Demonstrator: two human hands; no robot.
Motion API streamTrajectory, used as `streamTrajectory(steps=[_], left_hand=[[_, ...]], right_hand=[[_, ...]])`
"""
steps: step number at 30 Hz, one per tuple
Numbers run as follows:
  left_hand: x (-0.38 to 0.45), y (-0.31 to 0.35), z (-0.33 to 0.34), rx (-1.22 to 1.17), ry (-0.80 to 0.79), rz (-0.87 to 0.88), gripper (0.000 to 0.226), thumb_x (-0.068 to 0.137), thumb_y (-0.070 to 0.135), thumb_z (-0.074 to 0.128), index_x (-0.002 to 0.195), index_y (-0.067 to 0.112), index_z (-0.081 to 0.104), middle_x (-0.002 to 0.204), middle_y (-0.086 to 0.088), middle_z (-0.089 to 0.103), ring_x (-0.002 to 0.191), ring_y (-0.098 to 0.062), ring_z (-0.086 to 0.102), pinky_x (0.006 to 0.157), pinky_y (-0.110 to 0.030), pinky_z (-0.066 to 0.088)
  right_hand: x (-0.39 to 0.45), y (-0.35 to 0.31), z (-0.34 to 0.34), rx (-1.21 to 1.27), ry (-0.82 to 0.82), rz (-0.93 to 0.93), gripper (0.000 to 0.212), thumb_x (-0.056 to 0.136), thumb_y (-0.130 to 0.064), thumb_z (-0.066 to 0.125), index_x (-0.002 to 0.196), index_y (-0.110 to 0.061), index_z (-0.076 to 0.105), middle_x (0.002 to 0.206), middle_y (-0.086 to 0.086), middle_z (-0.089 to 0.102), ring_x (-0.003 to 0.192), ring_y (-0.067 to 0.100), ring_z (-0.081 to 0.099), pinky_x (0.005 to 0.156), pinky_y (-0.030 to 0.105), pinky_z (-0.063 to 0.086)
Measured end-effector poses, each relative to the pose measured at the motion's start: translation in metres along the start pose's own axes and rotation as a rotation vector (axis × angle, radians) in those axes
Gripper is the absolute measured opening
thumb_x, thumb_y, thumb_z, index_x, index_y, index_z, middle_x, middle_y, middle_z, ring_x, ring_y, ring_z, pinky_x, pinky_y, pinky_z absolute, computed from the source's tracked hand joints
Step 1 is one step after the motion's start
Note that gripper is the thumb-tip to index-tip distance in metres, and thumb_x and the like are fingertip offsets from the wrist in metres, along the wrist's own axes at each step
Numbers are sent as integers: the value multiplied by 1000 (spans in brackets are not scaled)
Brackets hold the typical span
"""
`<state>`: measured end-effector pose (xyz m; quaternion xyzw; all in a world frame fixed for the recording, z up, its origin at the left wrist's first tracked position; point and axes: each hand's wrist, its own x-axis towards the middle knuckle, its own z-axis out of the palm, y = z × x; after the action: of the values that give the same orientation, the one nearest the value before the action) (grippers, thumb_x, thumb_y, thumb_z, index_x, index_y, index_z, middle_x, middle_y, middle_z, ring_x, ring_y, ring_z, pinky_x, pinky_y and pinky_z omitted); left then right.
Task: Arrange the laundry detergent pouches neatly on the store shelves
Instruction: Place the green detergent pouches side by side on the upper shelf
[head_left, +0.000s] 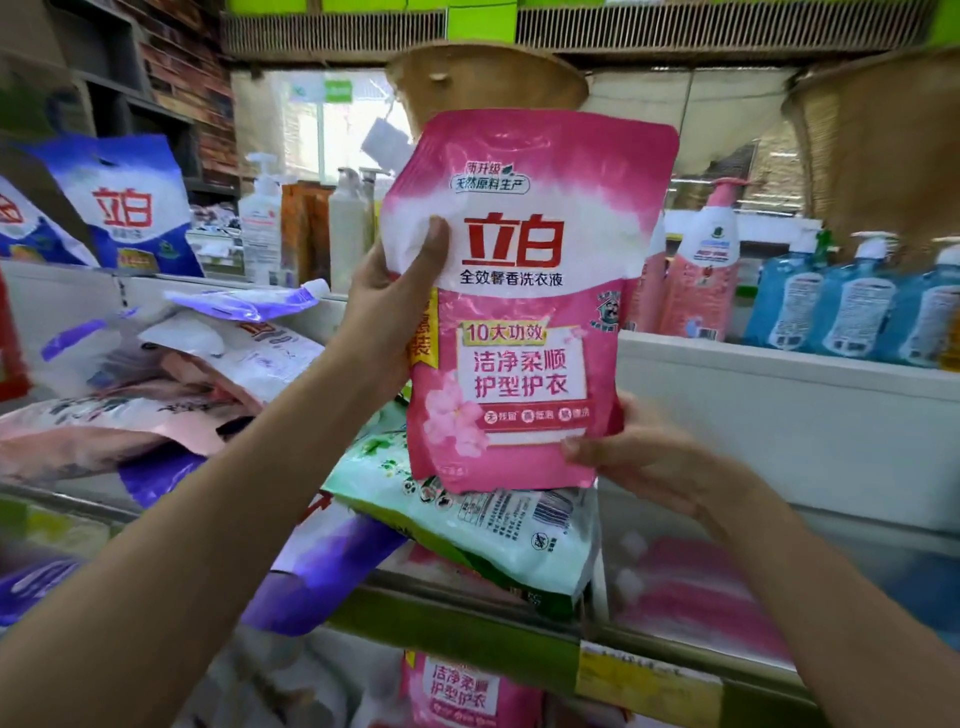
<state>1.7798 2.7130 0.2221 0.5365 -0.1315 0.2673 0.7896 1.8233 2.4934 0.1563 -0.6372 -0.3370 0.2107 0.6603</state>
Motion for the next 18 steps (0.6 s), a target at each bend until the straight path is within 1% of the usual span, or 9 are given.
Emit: streamTrajectory(steps=[2,4,6,8,9,11,13,15,18], left_hand=[[-1,-4,-3,42,-27,-24,23,94,34,57,108,18,66,95,-3,77,84,-20,74,73,-37,60],[-5,-8,-5,79,-42,-102,35,93,46,54,112,20,66,99,-4,76,88,-21,74,73,-37,60],[-9,-10,-3,65,-62,-176,46,92,54,49,120,22,63,107,-5,74,94,-24,73,73,-39,60],[-10,-9,0,36,-62,-194,51,90,56,50,125,21,61,111,-7,73,98,-26,71,76,-44,60],[-10,-8,3,27,-45,-195,51,89,56,53,124,20,62,111,-7,73,98,-27,71,78,-46,59],[-10,-5,7,23,-10,-201,52,88,56,56,121,17,65,108,-8,74,97,-28,72,78,-47,59],[-9,-2,10,30,-18,-211,52,88,57,56,120,17,65,109,-9,73,98,-29,71,80,-48,59],[-11,3,14,45,-16,-208,52,87,58,55,116,17,67,107,-9,74,95,-29,72,78,-48,59],[-19,14,20,59,-3,-189,46,88,58,54,108,19,69,100,-7,76,89,-27,74,73,-45,60]], right_hand=[[5,10,5,-99,94,6,91,33,-32,99,115,-16,63,115,11,71,112,39,63,100,56,46],[6,18,8,-149,175,-23,79,35,-40,97,106,-22,69,111,13,72,110,49,60,96,67,43],[2,18,13,-171,221,-32,67,37,-45,95,97,-28,72,105,10,73,100,45,63,81,56,49],[-4,17,16,-170,237,-49,62,41,-42,93,97,-27,71,99,5,75,92,34,65,73,47,48],[-6,15,18,-159,244,-57,58,45,-38,91,98,-25,71,98,3,76,92,32,66,75,48,49],[-7,14,21,-124,279,-85,48,52,-29,86,98,-24,72,100,3,76,98,34,68,89,58,49],[-8,10,24,-85,322,-110,48,58,-21,84,104,-21,70,105,4,75,102,30,69,97,64,44],[-10,5,27,-58,331,-125,51,61,-13,81,109,-17,67,106,4,75,101,24,71,97,54,50],[-20,-5,34,-33,331,-151,48,61,-9,79,108,-16,66,105,3,75,98,19,71,89,38,56]])
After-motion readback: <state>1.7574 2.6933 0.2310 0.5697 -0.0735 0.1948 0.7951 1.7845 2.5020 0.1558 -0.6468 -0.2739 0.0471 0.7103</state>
